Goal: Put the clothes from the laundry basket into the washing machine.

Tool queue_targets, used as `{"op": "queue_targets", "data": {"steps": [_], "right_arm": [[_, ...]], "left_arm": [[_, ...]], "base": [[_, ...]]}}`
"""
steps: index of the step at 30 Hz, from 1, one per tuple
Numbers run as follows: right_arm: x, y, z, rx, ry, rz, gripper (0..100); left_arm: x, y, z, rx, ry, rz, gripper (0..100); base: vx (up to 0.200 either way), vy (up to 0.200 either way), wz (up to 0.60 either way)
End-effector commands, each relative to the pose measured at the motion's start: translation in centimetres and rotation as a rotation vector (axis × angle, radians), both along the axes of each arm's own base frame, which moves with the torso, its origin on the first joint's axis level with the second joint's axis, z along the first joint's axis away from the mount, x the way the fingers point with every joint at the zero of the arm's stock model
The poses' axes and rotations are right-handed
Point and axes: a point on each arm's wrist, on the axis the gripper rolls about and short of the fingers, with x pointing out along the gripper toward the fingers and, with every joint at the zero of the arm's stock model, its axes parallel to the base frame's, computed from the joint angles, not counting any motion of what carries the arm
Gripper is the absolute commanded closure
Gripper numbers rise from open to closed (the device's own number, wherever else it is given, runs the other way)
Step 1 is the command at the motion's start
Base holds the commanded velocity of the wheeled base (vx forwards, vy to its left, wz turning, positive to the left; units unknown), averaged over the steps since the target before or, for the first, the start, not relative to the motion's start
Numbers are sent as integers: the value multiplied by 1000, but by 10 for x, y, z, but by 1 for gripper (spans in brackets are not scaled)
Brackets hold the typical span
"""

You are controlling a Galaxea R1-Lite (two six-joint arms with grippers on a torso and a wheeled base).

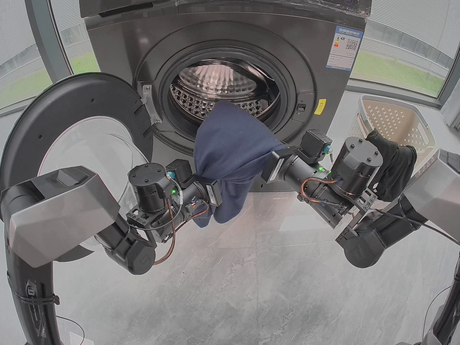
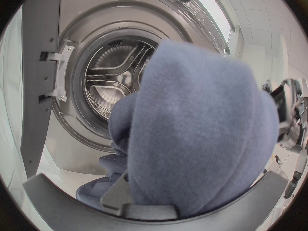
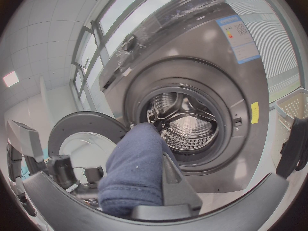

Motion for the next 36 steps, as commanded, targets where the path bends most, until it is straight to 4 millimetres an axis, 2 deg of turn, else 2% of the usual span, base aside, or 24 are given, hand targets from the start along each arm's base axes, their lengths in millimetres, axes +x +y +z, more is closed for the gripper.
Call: {"op": "queue_targets", "data": {"steps": [1,7,10,16,17,23,24,28,30,33,35,36], "right_arm": [[17,-7,-20,-21,48,-44,100],[19,1,-40,-40,89,-28,100],[15,7,-41,-42,89,-11,100],[14,6,-35,-27,70,-10,100],[13,6,-35,-28,69,-8,0],[-16,-5,-34,-90,97,37,0],[-30,-7,-38,-136,110,80,0],[-54,-14,-43,-197,127,143,0],[-76,-22,-46,-249,134,217,0],[-85,-28,-45,-262,127,256,0],[-96,-36,-40,-249,101,292,0],[-96,-36,-40,-249,101,292,0]], "left_arm": [[-16,9,26,-35,-28,-6,100],[-29,11,35,-48,-28,-18,100],[-30,11,34,-56,-17,-21,100],[-31,13,34,-60,-21,-19,100],[-31,14,34,-61,-22,-17,100],[-41,17,39,-60,-21,-20,100],[-44,18,42,-62,-27,-22,100],[-51,23,45,-58,-24,-18,100],[-62,30,49,-51,-21,-19,100],[-71,34,50,-46,-17,-23,100],[-88,42,51,-30,-9,-31,100],[-88,42,51,-30,-9,-31,100]], "base": [[0,0,0],[0,0,0],[0,0,0],[0,0,0],[0,0,0],[0,0,0],[0,0,0],[0,0,0],[0,0,0],[0,0,0],[0,0,0],[0,0,0]]}}
